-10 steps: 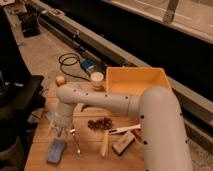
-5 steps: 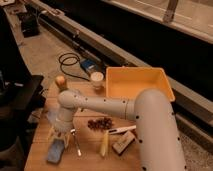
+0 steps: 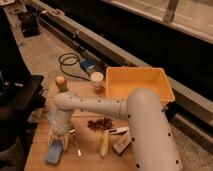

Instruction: Place sponge in paper cup

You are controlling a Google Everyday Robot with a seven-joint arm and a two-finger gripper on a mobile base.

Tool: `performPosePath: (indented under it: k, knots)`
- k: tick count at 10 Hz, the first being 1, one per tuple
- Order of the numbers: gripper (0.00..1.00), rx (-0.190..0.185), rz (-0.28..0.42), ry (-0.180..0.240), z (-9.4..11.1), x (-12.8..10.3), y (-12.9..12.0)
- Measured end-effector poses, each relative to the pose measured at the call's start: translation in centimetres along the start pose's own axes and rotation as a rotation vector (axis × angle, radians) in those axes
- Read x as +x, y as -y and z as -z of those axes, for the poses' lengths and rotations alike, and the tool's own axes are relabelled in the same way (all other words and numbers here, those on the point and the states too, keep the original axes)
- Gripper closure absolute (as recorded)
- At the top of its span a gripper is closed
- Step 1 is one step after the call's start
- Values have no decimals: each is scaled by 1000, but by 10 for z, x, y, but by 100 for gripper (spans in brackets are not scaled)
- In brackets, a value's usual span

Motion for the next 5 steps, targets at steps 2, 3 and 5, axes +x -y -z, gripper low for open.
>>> performPosePath:
  k: [2, 3, 5]
  knots:
    - [89, -6, -7, -21, 3, 0, -2]
    - [97, 2, -15, -48, 12, -1, -3]
    - [100, 14, -18, -109, 43, -8, -8]
